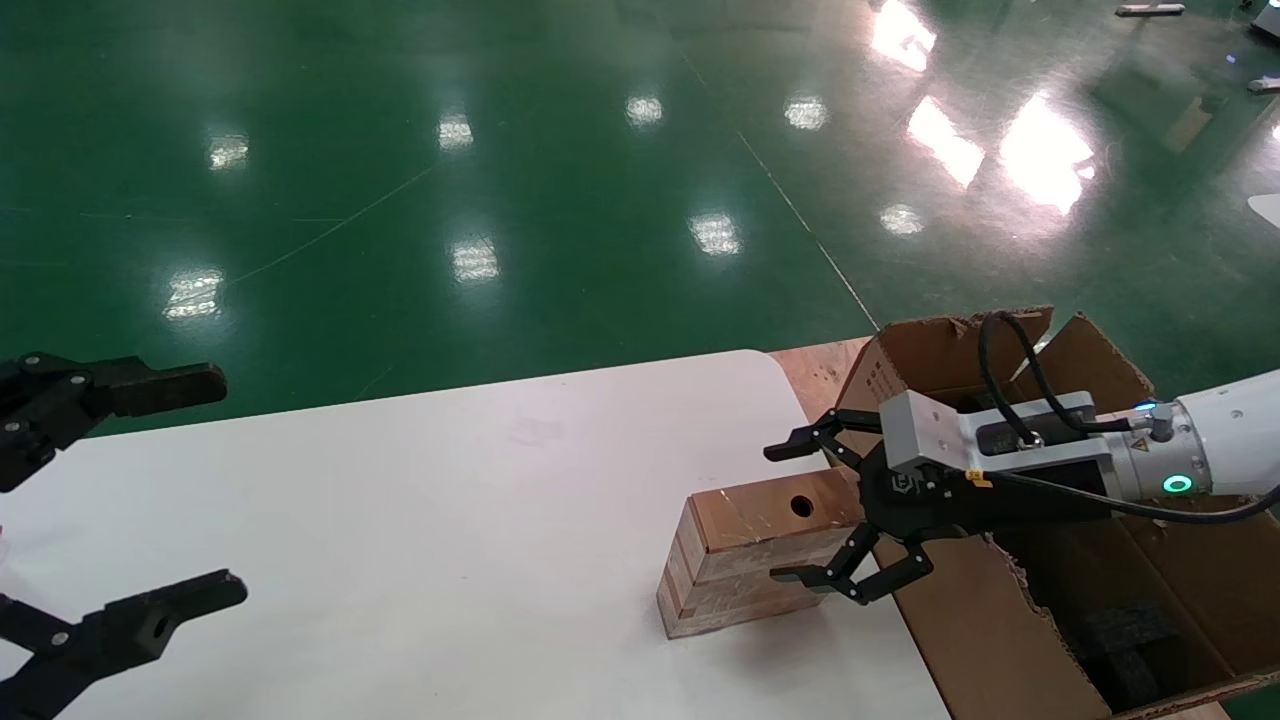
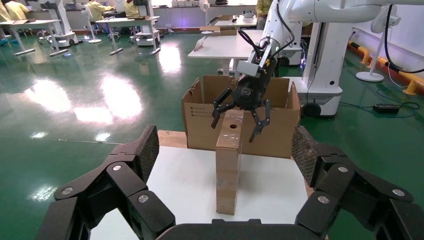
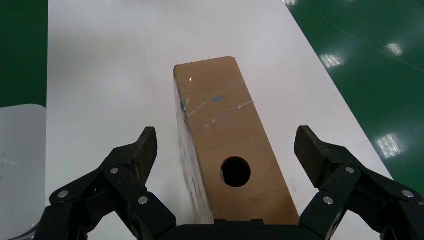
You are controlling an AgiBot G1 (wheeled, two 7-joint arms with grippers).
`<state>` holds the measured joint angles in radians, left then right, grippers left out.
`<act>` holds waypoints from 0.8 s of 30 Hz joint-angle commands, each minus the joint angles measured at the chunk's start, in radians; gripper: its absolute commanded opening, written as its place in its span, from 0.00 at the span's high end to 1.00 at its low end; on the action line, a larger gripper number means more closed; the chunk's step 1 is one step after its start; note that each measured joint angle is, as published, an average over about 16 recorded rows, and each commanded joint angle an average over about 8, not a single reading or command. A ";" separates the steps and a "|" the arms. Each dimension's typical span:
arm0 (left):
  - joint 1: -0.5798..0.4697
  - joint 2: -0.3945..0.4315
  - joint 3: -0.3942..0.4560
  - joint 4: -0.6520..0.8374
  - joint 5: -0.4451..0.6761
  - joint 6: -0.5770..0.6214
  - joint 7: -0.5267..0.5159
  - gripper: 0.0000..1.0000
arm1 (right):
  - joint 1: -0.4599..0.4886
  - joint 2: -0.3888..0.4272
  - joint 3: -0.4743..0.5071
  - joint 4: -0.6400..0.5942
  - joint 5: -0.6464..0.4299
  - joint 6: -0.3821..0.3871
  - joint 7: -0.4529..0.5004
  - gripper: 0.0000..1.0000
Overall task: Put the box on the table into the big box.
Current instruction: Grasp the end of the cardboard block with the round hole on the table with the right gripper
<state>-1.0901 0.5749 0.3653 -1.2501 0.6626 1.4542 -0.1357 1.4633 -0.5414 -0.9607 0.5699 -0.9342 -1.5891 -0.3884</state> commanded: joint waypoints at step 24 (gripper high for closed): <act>0.000 0.000 0.000 0.000 0.000 0.000 0.000 1.00 | -0.015 0.014 -0.021 0.025 0.016 0.029 0.014 0.25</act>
<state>-1.0901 0.5748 0.3654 -1.2498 0.6624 1.4540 -0.1356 1.4481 -0.5277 -0.9804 0.5958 -0.9185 -1.5602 -0.3736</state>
